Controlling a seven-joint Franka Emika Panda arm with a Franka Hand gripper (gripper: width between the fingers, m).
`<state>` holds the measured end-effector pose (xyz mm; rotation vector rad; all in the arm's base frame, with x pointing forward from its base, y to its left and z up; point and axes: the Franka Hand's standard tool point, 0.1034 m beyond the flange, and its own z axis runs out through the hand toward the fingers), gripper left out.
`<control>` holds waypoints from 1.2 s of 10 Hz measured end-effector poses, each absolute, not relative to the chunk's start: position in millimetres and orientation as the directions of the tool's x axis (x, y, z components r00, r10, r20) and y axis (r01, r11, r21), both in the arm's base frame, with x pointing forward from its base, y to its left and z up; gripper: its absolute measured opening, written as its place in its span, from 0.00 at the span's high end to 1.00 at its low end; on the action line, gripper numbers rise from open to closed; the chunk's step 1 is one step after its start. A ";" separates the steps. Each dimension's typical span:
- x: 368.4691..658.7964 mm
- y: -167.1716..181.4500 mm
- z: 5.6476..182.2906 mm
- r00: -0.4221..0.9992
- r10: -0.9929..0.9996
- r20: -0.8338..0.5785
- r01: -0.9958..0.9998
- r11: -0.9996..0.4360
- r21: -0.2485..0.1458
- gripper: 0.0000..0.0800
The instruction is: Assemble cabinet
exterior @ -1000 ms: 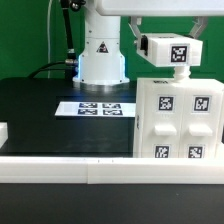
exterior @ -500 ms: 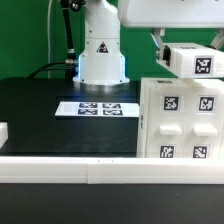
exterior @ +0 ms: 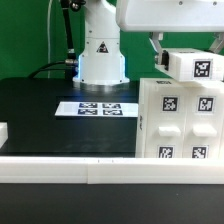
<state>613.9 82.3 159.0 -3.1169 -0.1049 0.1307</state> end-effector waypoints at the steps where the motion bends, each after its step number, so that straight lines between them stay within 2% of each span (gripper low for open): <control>1: 613.9 82.3 159.2 0.995 0.068 -0.080 0.066 -0.998 -0.023 0.30; 8: 614.0 82.8 159.2 0.997 0.013 -0.081 0.011 -1.000 -0.022 0.30; 12: 614.7 85.3 158.5 0.922 -0.379 -0.084 -0.380 -0.925 0.002 0.30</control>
Offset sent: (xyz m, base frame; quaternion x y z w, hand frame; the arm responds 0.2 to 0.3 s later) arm 0.0000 0.0000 0.0000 0.0000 0.0000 0.0000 1.0000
